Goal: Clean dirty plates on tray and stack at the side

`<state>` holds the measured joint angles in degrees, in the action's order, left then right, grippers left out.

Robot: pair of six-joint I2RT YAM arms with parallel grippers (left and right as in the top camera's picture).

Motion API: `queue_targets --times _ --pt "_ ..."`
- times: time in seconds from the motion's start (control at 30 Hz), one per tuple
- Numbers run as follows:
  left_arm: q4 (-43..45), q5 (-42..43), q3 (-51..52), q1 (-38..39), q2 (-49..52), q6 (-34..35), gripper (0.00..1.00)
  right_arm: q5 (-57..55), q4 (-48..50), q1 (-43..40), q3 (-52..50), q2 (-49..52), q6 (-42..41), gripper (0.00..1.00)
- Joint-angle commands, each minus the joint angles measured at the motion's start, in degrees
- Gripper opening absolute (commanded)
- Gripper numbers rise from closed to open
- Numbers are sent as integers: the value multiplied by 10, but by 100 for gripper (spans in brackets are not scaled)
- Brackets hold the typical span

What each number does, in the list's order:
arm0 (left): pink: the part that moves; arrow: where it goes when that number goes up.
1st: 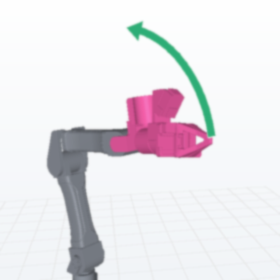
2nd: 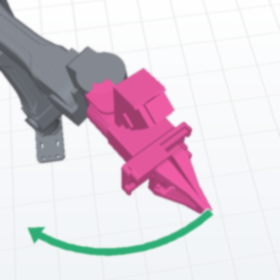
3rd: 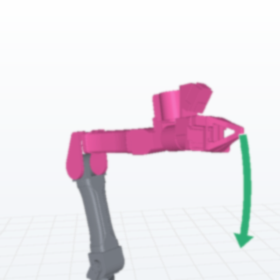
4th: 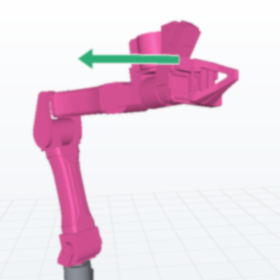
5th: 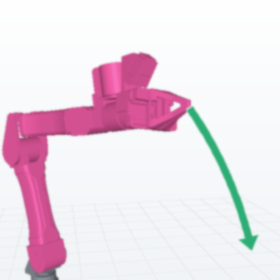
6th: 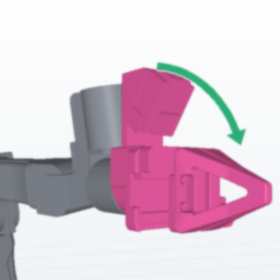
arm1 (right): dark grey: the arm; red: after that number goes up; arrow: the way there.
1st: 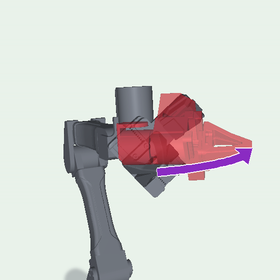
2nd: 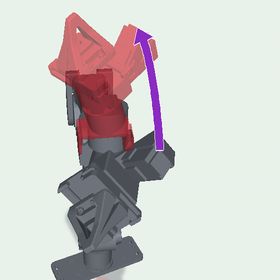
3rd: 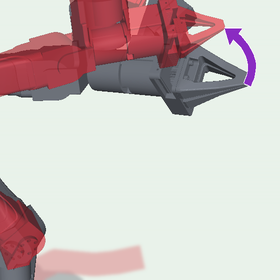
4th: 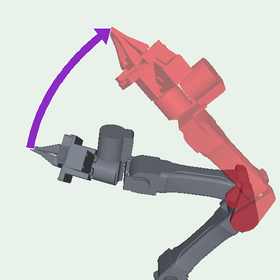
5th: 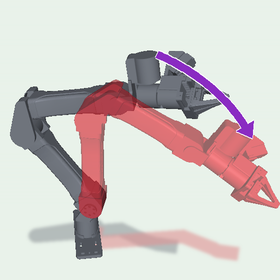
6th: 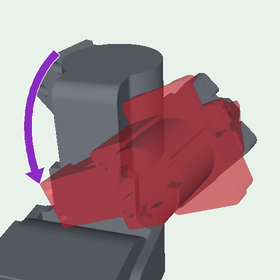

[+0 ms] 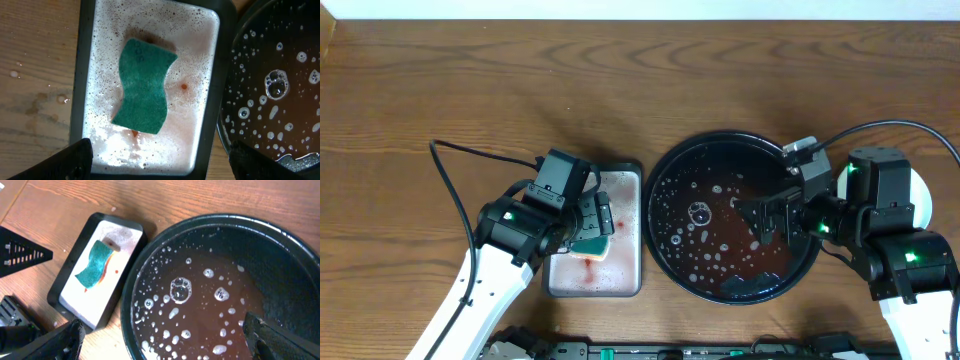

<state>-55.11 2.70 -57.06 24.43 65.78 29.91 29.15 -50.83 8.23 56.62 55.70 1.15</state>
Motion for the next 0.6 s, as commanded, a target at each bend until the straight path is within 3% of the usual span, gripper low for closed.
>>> queue_targets --times 0.0,0.2,0.57 --pt "-1 -1 -1 -3 -2 -3 87 0 0 4 3 -9 13 99" --pt "-1 -1 -1 -3 -2 -3 87 -78 112 4 -54 -111 13 99" --pt "-1 -1 -1 -3 -2 -3 87 -153 323 -46 -344 -423 10 99"
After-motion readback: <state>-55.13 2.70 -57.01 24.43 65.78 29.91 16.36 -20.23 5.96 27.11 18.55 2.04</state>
